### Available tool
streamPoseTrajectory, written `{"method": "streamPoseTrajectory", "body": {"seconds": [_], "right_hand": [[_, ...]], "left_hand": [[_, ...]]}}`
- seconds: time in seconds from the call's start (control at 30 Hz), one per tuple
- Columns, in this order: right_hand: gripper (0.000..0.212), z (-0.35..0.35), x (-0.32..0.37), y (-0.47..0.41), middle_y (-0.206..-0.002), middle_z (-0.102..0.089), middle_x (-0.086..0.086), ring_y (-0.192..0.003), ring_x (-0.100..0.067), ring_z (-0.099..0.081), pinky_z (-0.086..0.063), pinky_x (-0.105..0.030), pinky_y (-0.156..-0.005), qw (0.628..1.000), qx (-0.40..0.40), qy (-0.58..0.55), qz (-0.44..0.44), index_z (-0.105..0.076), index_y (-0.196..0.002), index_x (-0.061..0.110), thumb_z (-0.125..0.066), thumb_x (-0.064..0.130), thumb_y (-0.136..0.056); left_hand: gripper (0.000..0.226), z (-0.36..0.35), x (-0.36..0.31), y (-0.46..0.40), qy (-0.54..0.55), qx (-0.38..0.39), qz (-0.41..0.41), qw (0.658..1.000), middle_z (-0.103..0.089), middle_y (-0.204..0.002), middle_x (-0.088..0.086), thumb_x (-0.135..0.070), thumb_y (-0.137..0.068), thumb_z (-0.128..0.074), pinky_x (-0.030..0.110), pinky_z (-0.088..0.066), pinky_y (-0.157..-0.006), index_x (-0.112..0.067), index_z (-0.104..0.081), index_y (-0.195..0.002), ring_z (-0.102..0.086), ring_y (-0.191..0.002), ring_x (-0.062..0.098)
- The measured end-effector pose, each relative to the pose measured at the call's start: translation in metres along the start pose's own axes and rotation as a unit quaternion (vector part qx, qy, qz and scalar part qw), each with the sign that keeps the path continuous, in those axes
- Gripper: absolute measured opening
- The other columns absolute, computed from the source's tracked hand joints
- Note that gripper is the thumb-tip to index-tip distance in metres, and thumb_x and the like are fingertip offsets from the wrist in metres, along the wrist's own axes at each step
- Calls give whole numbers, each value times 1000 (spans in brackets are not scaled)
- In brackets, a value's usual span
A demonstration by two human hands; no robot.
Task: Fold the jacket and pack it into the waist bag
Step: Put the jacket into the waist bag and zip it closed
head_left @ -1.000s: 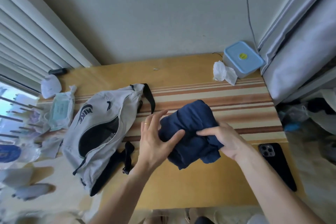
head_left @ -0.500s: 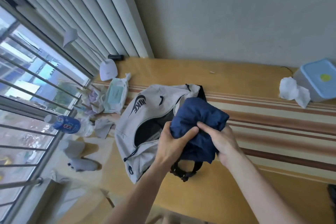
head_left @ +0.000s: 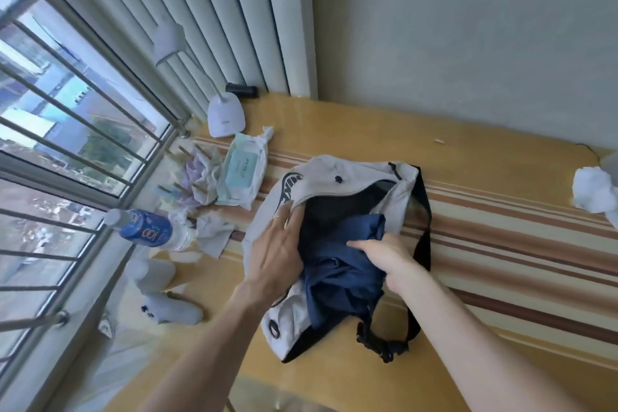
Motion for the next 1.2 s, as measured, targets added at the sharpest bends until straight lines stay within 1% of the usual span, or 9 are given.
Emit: {"method": "streamPoseTrajectory", "body": {"seconds": [0.23,0.33,0.43,0.57,0.67,0.83,0.93,1.07,1.2], "right_hand": [[24,-56,38,-5,-105,-72,0,-92,-19,-69,-61,-36,-76,970,-19,-232,71,-61,-113,21,-72,18,-93],[49,-74,47,-8,-141,-60,-11,-124,-33,-59,-50,-44,-103,983,-42,96,154,-53,-136,19,-54,46,-95],[73,-84,50,-8,-154,-42,-16,-130,-39,-51,-48,-45,-102,904,-60,379,186,-36,-153,19,-38,56,-89],[73,-71,47,15,-136,-55,-19,-121,-41,-57,-49,-47,-97,898,-77,378,210,-42,-144,6,-53,57,-92],[31,-59,26,55,-99,-66,0,-86,-21,-67,-56,-41,-75,848,-151,365,353,-59,-112,16,-65,39,-91],[21,-95,-8,88,-92,-60,8,-78,-11,-61,-56,-34,-71,773,69,424,467,-58,-110,23,-63,15,-91],[24,-112,-18,90,-92,-61,4,-80,-15,-59,-52,-34,-66,721,81,462,510,-64,-114,21,-56,18,-91],[21,-113,-15,98,-76,-55,1,-63,-16,-51,-43,-33,-56,751,78,415,508,-68,-89,12,-50,18,-98],[22,-104,-5,110,-78,-65,5,-67,-7,-56,-41,-11,-62,792,110,350,487,-77,-103,17,-56,17,-97]], "left_hand": [[108,0,17,17,34,31,-89,995,-11,-172,-7,6,-68,-44,42,-56,-93,-40,-9,-160,-44,-142,27],[111,0,21,23,46,27,-112,992,-13,-172,-4,10,-69,-42,37,-50,-102,-44,-8,-160,-47,-139,25],[98,-2,21,38,93,36,-144,984,-21,-170,-4,1,-85,-52,39,-45,-110,-46,-9,-159,-46,-142,22],[83,-10,44,68,179,5,-35,983,-45,-145,-8,-37,-86,-70,32,-51,-98,-32,-25,-155,-57,-120,12],[71,-28,63,88,136,46,52,988,-55,-123,-11,-54,-81,-70,30,-55,-78,-28,-38,-138,-63,-99,10],[10,-32,72,96,196,36,106,974,-74,-78,-15,-30,-88,-75,22,-50,-59,-26,-67,-92,-70,-68,5],[6,-9,68,101,302,24,129,944,-74,-68,-13,-24,-87,-77,16,-51,-61,-25,-75,-82,-71,-67,6],[21,10,65,108,343,60,69,935,-74,-91,-11,-13,-81,-74,23,-57,-76,-28,-69,-96,-70,-87,12],[38,-5,61,99,218,21,4,976,-69,-95,-16,-23,-79,-81,26,-57,-75,-27,-57,-108,-67,-87,4]]}}
Point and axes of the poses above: each hand's wrist, its own y-axis away from the middle knuckle, its own z-axis out of the back of the hand, x = y × z, the point moved 4 cm from there along -y, towards the middle knuckle
